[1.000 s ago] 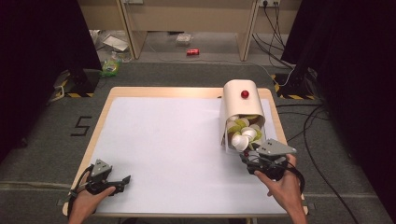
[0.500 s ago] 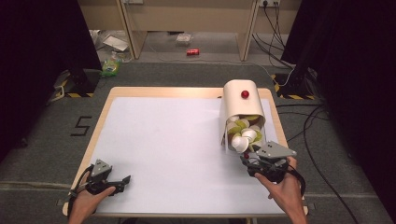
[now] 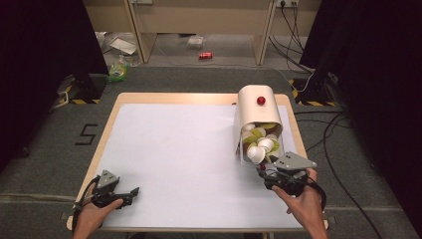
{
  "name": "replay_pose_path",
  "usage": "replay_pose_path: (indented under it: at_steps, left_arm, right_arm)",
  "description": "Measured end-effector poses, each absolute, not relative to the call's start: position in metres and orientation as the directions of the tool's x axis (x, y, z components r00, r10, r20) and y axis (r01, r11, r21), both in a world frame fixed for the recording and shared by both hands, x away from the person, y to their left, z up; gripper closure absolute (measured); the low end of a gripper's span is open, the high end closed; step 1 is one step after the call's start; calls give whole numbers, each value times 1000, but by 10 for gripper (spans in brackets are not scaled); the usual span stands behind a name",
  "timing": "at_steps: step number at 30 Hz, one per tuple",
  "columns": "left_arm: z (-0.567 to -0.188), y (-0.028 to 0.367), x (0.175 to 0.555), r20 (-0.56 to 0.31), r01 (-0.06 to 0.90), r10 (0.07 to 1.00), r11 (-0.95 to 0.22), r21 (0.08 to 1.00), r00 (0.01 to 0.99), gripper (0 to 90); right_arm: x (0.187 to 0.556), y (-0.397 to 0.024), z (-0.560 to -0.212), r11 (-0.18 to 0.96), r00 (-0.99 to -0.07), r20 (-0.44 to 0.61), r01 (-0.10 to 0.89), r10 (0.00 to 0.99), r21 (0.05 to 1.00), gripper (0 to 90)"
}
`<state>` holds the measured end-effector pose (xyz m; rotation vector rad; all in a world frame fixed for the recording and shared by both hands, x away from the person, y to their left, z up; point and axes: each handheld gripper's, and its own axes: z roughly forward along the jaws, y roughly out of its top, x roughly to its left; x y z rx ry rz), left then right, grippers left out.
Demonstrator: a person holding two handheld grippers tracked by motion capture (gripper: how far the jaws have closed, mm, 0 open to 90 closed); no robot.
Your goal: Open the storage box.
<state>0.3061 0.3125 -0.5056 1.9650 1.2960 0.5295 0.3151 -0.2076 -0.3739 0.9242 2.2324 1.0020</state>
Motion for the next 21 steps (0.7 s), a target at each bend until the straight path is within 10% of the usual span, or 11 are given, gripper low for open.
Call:
replay_pose_path:
  at_steps: [21]
  left_arm:
    - [-506,312,306,-46,618,910,-242,748,412,125]
  right_arm:
    - [313,-213,-365,409,-607,-121,362,785,837,378]
